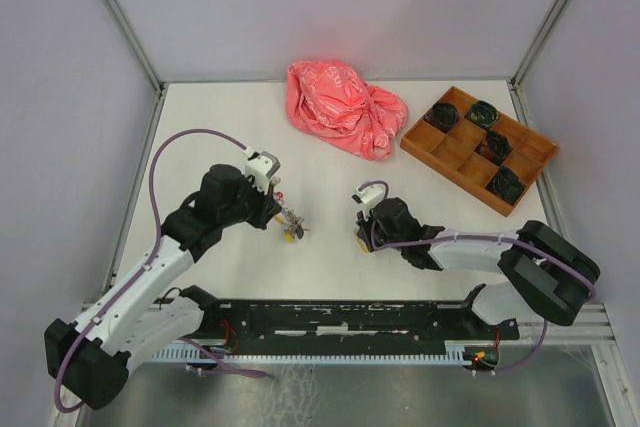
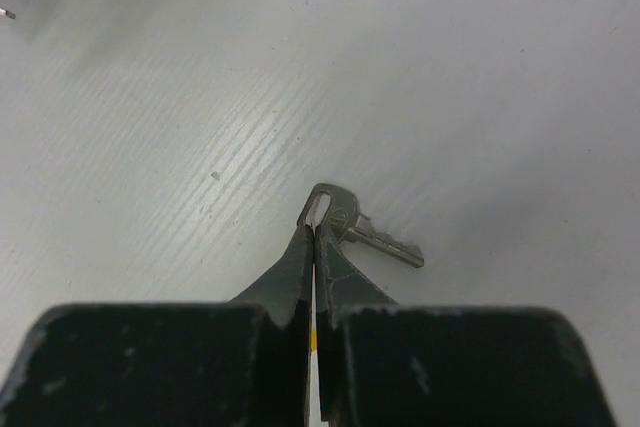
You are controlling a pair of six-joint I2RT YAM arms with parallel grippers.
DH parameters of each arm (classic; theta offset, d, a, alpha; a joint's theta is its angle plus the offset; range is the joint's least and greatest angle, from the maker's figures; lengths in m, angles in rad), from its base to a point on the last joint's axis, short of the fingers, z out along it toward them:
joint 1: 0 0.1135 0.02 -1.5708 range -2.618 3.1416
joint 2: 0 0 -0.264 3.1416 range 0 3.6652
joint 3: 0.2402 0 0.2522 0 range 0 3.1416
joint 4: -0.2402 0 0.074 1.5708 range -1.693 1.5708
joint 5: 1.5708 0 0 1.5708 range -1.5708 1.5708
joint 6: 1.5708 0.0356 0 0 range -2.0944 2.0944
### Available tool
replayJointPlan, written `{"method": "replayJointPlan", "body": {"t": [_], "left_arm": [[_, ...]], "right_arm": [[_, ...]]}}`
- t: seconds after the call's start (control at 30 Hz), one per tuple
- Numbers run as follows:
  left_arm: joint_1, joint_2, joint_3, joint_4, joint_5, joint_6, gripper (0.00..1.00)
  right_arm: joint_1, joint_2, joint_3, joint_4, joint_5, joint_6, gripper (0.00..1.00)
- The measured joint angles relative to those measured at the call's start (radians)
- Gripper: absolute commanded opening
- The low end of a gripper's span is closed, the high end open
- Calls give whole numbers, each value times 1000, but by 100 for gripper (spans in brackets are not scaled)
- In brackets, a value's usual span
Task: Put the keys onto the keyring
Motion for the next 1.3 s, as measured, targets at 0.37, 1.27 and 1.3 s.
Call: {"method": "replayJointPlan", "body": {"t": [0.37,1.27,1.3], "left_arm": [[0,-60,-34,77,62,28,3],[-43,116,53,210,626,605,3],[-59,126,64,200,624,632,3]], "right_arm": [[0,-124,139,-227,-110,-80,1],[0,-496,417,-644,-417,-553,1],[0,-492,417,-644,-435,-579,1]]}}
